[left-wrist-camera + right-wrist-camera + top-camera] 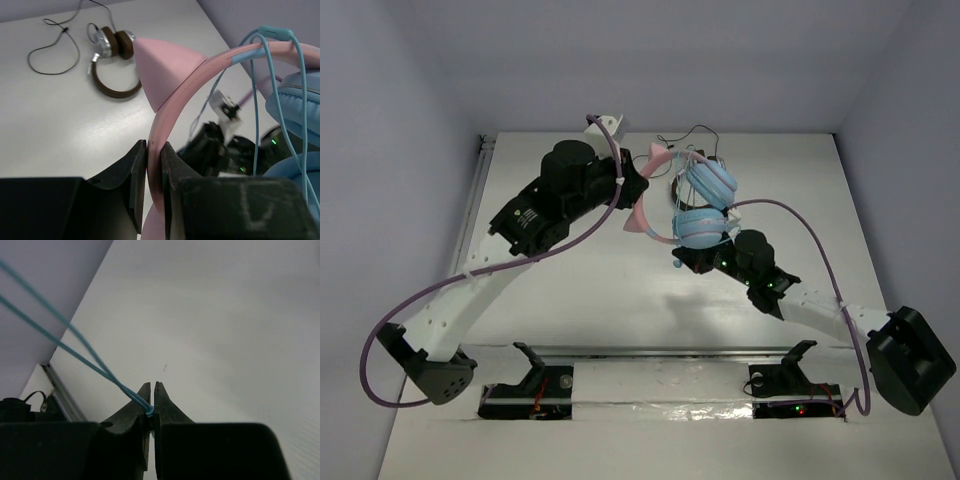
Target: Wrap the headphones
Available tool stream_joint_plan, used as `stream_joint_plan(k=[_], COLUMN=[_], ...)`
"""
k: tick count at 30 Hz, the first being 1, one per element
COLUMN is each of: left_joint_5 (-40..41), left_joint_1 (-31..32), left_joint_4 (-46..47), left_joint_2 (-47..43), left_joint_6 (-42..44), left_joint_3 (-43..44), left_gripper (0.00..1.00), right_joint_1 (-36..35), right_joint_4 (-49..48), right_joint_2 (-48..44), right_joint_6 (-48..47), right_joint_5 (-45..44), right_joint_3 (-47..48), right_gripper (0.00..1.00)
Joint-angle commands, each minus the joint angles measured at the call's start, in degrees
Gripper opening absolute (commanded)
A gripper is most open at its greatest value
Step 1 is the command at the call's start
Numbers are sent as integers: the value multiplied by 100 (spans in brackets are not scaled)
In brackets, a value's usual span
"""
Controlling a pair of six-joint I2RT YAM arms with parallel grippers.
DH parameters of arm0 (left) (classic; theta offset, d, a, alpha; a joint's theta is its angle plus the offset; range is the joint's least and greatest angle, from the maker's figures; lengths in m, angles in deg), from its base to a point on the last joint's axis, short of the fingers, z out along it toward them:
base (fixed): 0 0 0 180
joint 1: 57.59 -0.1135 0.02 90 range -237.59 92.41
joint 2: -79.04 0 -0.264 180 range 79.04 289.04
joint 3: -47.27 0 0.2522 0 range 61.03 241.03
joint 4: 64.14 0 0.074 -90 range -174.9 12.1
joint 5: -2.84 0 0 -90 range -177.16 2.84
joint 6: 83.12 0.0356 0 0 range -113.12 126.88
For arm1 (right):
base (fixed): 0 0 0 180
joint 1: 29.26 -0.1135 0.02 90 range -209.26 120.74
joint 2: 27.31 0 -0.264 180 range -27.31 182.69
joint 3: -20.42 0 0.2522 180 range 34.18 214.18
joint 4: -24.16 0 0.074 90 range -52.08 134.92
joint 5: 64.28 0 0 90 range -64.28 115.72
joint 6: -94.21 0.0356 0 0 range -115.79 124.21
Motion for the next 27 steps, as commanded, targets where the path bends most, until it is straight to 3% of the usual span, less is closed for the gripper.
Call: stream_joint_plan(k=[1, 9, 19, 27], left_joint_5=[1175, 1826, 2644, 2952], left_joint_1=[-69, -332, -385, -447], left_joint_4=[945, 1903, 2624, 2887], left_joint_2=[249, 618, 969, 1242], left_joint_6=[-306, -825, -1203, -1361], left_joint_3=[82, -603, -1148, -1551], left_gripper=[0, 0, 0, 0], right_joint_1=[32, -196, -872, -1005], right_joint_4=[-268, -13, 172, -276], right_joint_2=[-295, -910, -568, -550], right_joint_6=[700, 1167, 1185, 1290], right_joint_5=[404, 229, -70, 43], right_joint_3=[-224, -603, -358, -357], right_gripper=[0, 0, 0, 0])
